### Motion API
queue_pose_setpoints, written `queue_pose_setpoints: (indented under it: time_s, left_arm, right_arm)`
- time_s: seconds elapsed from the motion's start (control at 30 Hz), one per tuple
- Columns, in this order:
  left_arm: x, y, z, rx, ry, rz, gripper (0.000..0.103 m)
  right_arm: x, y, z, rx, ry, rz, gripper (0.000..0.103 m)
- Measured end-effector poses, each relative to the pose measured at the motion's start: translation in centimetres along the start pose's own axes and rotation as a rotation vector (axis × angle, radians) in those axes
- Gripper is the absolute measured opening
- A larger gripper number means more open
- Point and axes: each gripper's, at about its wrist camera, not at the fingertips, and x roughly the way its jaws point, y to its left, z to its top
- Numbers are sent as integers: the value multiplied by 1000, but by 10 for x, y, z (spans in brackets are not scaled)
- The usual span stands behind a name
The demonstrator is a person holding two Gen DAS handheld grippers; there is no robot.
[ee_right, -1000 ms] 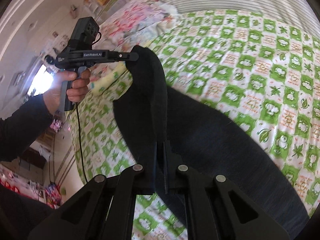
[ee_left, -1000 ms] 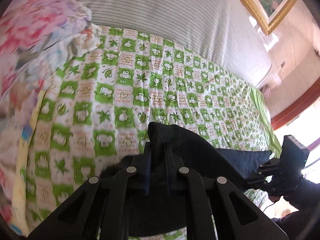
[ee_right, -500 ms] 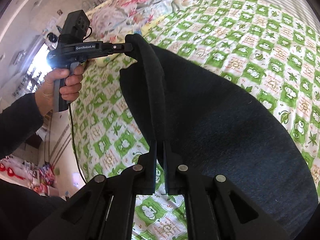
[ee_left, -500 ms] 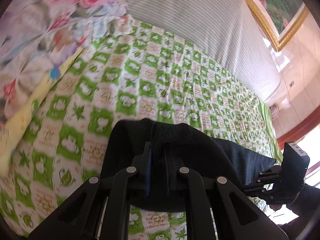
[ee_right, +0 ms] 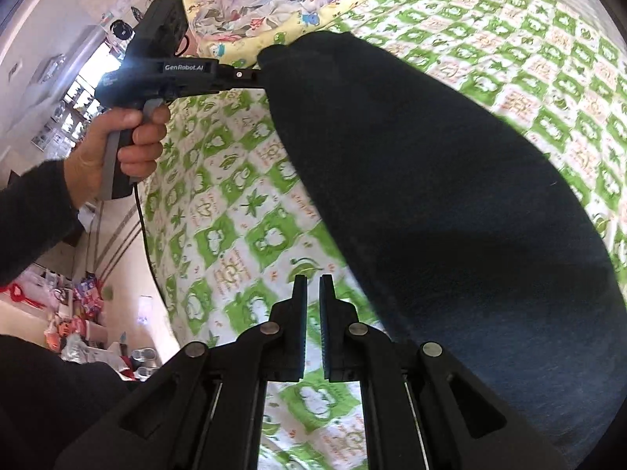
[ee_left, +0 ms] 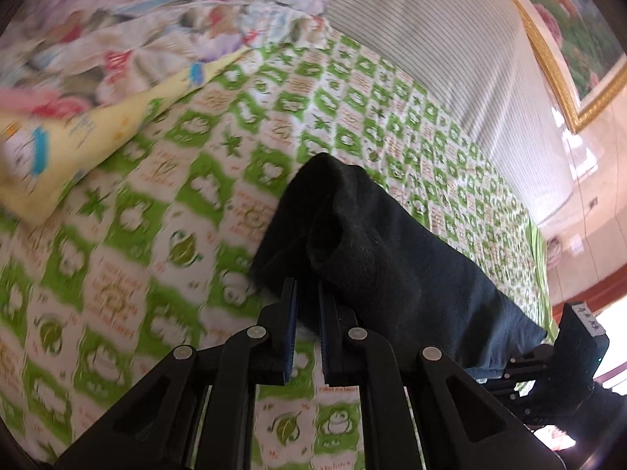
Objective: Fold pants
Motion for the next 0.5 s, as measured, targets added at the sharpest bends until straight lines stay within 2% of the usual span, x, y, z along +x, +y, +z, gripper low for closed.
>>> queue_pose_setpoints:
  time_s: [0.03, 0.13, 0.2, 0.27, 0.33, 0.4, 0.5]
  left_arm:
    - [-4, 2, -3, -22, -5, 1, 11]
    - [-15, 4, -8, -83, -22, -7, 28]
    - [-18, 3, -10, -117, -25, -10, 46]
    - [-19, 1, -12, -161, -17, -19, 53]
    - [-17, -2, -14, -191, -8, -37, 54]
    - [-13, -6, -15, -224, 2, -41, 60]
    - [-5, -11, -14, -265, 24, -44, 60]
  right_arm:
    - [0, 1, 0, 3, -3, 4, 7]
    - [-7, 3, 2, 8, -25, 8, 7]
    - [-15, 0, 5, 24, -47, 10, 7]
    - [-22, -5, 8, 53, -72, 7, 7]
    - [-30, -14, 12, 96, -98, 2, 11]
    - [-40, -27, 13, 152, -131, 6, 15]
    - [-54, -42, 15, 205, -173, -18, 30]
